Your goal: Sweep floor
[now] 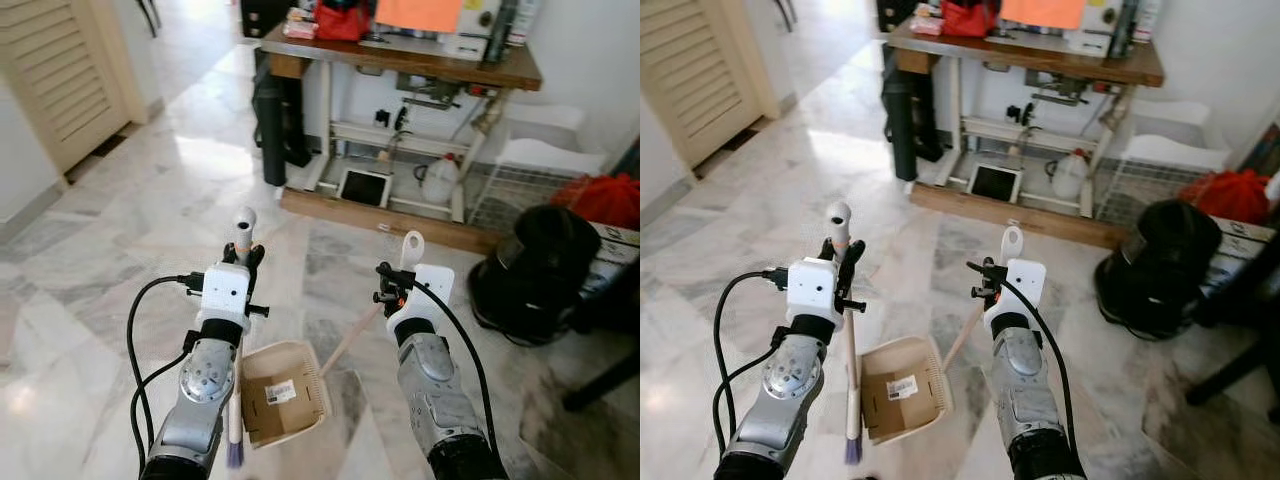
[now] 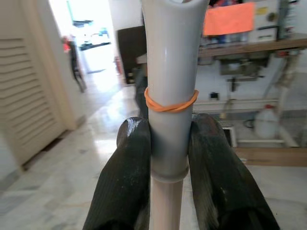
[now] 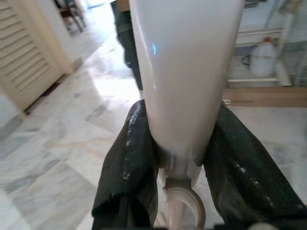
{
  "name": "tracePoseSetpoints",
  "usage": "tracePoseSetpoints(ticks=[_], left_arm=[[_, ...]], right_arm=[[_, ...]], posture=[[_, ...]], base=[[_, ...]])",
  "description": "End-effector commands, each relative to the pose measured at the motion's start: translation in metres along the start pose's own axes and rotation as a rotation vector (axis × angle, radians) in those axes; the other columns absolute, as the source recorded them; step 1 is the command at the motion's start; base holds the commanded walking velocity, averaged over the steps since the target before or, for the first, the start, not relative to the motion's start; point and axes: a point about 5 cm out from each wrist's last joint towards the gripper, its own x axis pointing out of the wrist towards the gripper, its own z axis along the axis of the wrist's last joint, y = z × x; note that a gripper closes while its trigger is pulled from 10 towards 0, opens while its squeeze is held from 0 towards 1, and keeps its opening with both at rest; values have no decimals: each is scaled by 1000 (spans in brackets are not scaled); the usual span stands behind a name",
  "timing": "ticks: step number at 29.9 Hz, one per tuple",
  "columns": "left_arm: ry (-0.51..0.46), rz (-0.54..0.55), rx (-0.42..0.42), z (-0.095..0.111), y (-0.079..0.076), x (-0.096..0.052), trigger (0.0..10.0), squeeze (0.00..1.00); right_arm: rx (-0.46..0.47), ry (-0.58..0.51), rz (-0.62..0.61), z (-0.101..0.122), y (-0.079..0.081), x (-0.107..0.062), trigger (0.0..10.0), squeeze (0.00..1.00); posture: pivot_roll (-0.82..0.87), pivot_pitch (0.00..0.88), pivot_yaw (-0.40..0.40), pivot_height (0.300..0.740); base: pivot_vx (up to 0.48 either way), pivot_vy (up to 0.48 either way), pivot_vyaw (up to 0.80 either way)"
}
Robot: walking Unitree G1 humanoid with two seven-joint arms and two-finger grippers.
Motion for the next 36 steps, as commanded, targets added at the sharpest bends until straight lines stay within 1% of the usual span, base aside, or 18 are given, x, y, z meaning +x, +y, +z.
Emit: tracePoseSetpoints(ticks=[1,11,30,36], left_arm=[[-36,-1,-4,6,-2,2,10000,0],[-41,-10,4,8,-6,3,10000,0],[-25,-13,1,7,-7,5,10000,0],[-20,-9,-5,7,-8,5,10000,0]], right_arm=[[30,-54,19,11,7,3,10000,0],[38,-50,22,12,11,4,10000,0],[41,-49,16,12,12,5,10000,0],[52,-43,14,12,11,6,10000,0]], posture=[[118,0,-38,740],[118,0,-39,740],[117,0,-34,740],[117,0,-37,740]], base=[[0,0,800],[0,0,800],[0,0,800],[0,0,72]])
